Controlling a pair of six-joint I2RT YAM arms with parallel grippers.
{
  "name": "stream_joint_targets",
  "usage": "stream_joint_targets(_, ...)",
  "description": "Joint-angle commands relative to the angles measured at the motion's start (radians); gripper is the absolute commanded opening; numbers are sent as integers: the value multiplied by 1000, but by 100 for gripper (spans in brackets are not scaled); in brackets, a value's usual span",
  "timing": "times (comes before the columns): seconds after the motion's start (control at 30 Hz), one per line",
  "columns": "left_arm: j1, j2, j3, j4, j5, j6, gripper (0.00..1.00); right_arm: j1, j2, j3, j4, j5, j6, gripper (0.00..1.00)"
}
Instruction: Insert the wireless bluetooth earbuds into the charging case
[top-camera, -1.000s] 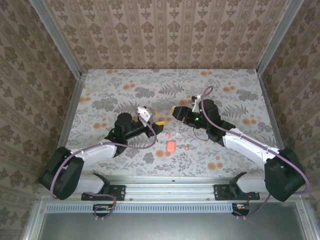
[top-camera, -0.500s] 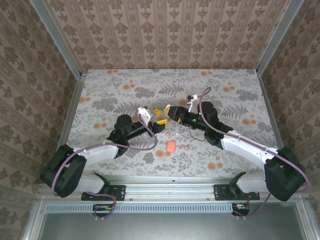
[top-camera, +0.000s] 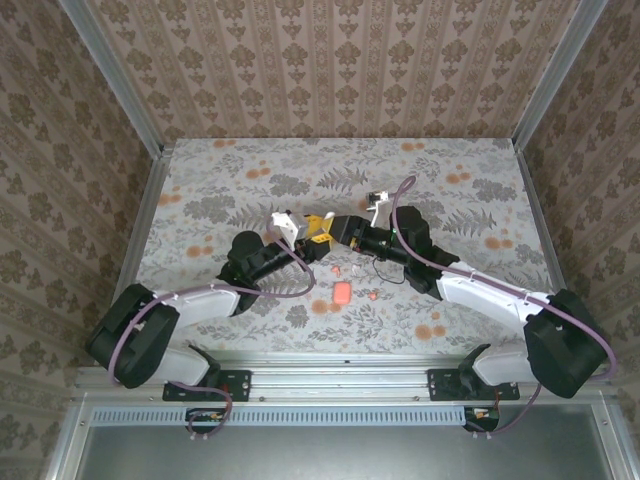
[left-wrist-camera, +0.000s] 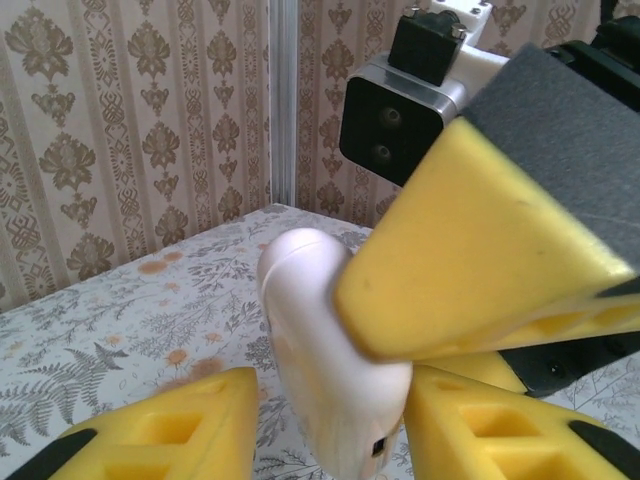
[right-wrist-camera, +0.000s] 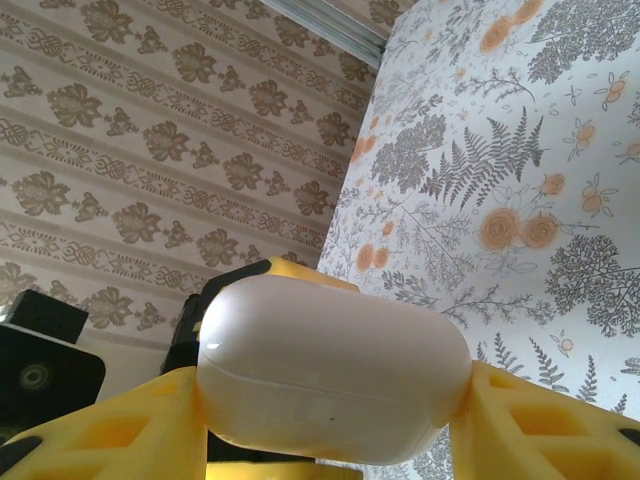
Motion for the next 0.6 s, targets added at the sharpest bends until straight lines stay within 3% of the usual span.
stream_joint_targets(0.0, -9, 7, -8, 72, -12, -41, 38, 8, 7, -8, 58, -24, 13, 57)
stream_joint_targets(0.47, -10, -12, 5, 50, -21, -57, 34, 17, 20, -6, 55, -40, 14, 57)
stream_joint_targets(0.57, -10, -20, 8, 40, -22, -62, 27, 20, 22, -7, 55, -40, 15, 57)
